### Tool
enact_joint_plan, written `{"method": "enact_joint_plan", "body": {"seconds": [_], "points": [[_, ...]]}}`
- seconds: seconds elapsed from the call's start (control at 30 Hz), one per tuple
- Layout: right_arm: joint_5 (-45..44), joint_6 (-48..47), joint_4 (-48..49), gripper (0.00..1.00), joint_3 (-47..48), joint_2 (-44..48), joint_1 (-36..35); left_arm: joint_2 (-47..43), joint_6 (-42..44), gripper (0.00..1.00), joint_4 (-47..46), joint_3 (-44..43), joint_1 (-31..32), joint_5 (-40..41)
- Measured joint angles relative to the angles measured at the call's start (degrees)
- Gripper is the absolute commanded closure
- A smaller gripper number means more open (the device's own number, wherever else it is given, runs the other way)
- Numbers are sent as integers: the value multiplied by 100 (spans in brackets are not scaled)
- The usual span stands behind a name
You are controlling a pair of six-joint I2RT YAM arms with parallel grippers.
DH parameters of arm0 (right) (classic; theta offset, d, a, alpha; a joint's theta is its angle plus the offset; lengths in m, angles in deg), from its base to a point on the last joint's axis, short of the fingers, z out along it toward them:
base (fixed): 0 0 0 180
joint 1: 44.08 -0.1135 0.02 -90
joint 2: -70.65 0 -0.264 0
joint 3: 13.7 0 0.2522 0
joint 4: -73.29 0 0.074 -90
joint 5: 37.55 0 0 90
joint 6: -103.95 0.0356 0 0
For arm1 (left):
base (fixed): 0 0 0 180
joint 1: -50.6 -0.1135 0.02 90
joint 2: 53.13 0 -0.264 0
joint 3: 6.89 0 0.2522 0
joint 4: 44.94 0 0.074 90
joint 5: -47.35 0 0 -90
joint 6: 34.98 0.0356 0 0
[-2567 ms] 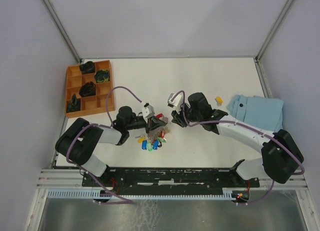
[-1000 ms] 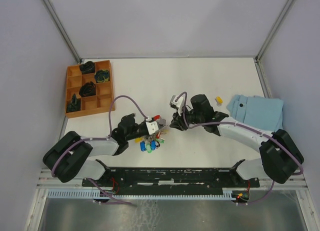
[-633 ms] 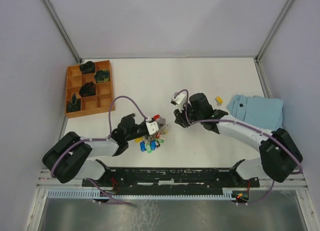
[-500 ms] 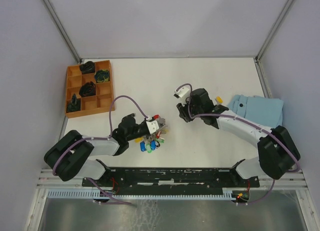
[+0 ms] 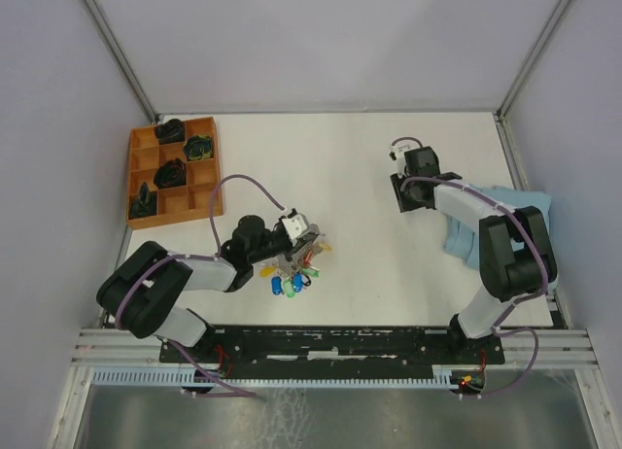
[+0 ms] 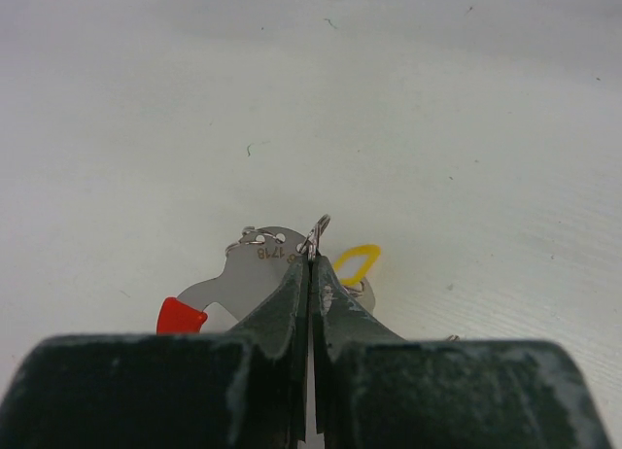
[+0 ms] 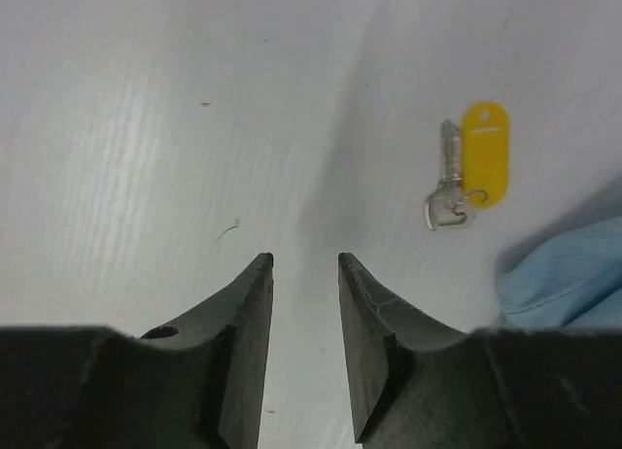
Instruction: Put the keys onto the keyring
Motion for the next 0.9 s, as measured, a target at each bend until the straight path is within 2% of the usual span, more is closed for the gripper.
{"method": "enact_joint_plan", "body": {"seconds": [0.4,0.9], "points": [[-236,205,-125,67,509,-673,1071,70,-245,97,39,-44,-70,-101],[-76,367,-131,66,966,-1250,1335,70,-245,97,190,-138,-70,-109]]}}
